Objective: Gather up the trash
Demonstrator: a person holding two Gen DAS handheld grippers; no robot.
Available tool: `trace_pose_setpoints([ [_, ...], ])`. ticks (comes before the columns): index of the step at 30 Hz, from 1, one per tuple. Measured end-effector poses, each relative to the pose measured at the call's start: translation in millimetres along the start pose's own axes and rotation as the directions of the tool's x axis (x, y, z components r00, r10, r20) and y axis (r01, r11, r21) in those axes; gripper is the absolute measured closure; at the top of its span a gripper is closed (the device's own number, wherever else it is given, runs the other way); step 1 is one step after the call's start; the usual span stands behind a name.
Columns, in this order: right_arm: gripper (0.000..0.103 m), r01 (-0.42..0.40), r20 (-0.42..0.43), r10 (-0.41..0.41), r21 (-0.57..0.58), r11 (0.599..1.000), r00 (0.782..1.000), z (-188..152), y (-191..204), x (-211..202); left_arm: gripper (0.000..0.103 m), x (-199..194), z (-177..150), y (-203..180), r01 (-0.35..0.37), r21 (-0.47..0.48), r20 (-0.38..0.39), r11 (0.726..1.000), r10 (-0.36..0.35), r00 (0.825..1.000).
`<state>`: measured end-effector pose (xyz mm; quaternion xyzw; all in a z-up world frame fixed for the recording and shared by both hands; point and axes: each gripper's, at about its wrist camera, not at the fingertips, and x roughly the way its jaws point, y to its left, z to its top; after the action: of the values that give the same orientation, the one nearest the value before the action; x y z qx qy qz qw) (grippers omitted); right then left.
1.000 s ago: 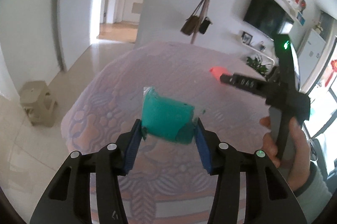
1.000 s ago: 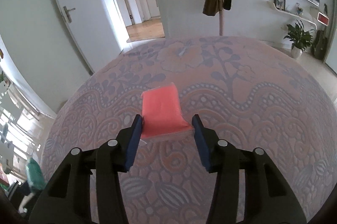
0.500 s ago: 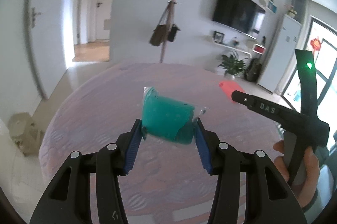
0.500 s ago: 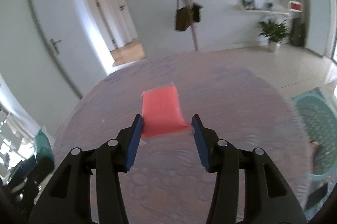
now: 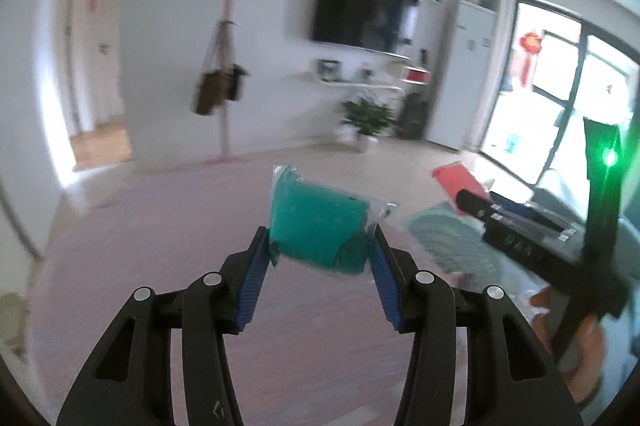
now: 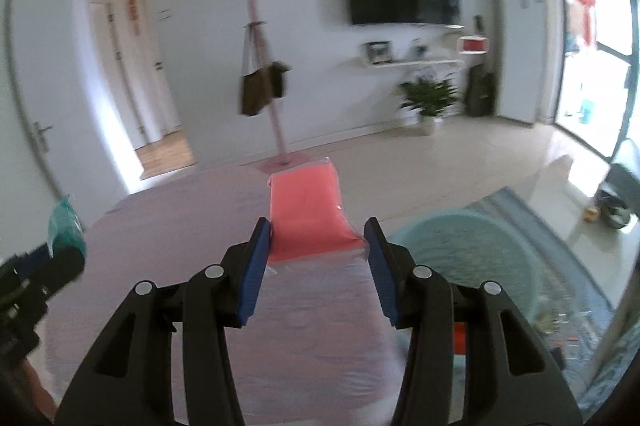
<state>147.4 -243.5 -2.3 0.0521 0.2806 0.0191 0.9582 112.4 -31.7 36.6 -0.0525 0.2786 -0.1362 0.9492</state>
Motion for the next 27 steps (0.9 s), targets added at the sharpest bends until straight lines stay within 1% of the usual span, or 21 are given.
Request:
trace_pose_setpoints([
  [2, 0.058, 0.036, 0.003, -0.036, 0.023, 0.999, 0.999, 0, -21, -1, 0.056, 13, 6, -14, 0.078, -0.008, -0.023, 0.997, -0.078, 0.997],
  [3, 0.058, 0.045, 0.001, -0.045, 0.039, 0.998, 0.999, -1, -31, 0, 0.056, 18, 7, -22, 0.102, -0.005, -0.032, 0.995, -0.102, 0.994],
  [6, 0.058, 0.084, -0.017, -0.083, 0.086, 0.993, 0.996, -1, -63, 5, 0.056, 39, 11, -44, 0.142, 0.025, -0.056, 0.99, -0.141, 0.988],
  [9, 0.058, 0.122, -0.032, -0.119, 0.124, 0.985, 0.992, -3, -92, 8, 0.056, 66, 12, -68, 0.165, 0.064, -0.09, 0.984, -0.159, 0.983],
  [10, 0.058, 0.134, -0.038, -0.13, 0.136, 0.982, 0.991, -5, -100, 10, 0.056, 76, 16, -71, 0.162, 0.078, -0.096, 0.984, -0.155, 0.983],
  [12, 0.058, 0.154, -0.055, -0.147, 0.152, 0.976, 0.988, -7, -114, 17, 0.055, 94, 11, -90, 0.12, 0.149, -0.107, 0.982, -0.105, 0.989],
  [13, 0.058, 0.162, -0.068, -0.153, 0.161, 0.973, 0.986, -10, -119, 20, 0.055, 102, 10, -95, 0.124, 0.164, -0.119, 0.979, -0.105, 0.987],
  [16, 0.058, 0.186, -0.13, -0.162, 0.197, 0.963, 0.978, -20, -138, 38, 0.055, 128, 7, -105, 0.152, 0.169, -0.167, 0.974, -0.124, 0.978],
  [18, 0.058, 0.197, -0.171, -0.162, 0.209, 0.958, 0.972, -26, -144, 50, 0.055, 148, 3, -112, 0.168, 0.16, -0.204, 0.973, -0.134, 0.97],
  [22, 0.058, 0.232, -0.208, -0.191, 0.199, 0.952, 0.959, -35, -153, 65, 0.053, 177, -5, -122, 0.197, 0.158, -0.246, 0.968, -0.154, 0.957],
  [23, 0.057, 0.235, -0.217, -0.19, 0.203, 0.951, 0.957, -37, -156, 69, 0.049, 184, -5, -124, 0.206, 0.147, -0.249, 0.967, -0.166, 0.954],
  [24, 0.05, 0.234, -0.225, -0.186, 0.211, 0.949, 0.957, -38, -160, 73, 0.044, 190, -3, -126, 0.217, 0.136, -0.254, 0.967, -0.177, 0.951],
  [25, 0.047, 0.235, -0.23, -0.183, 0.219, 0.947, 0.956, -39, -163, 75, 0.037, 195, -3, -125, 0.227, 0.12, -0.257, 0.966, -0.19, 0.948],
  [27, 0.046, 0.244, -0.235, -0.189, 0.234, 0.941, 0.953, -41, -171, 78, 0.032, 200, -5, -121, 0.23, 0.107, -0.254, 0.967, -0.197, 0.947],
])
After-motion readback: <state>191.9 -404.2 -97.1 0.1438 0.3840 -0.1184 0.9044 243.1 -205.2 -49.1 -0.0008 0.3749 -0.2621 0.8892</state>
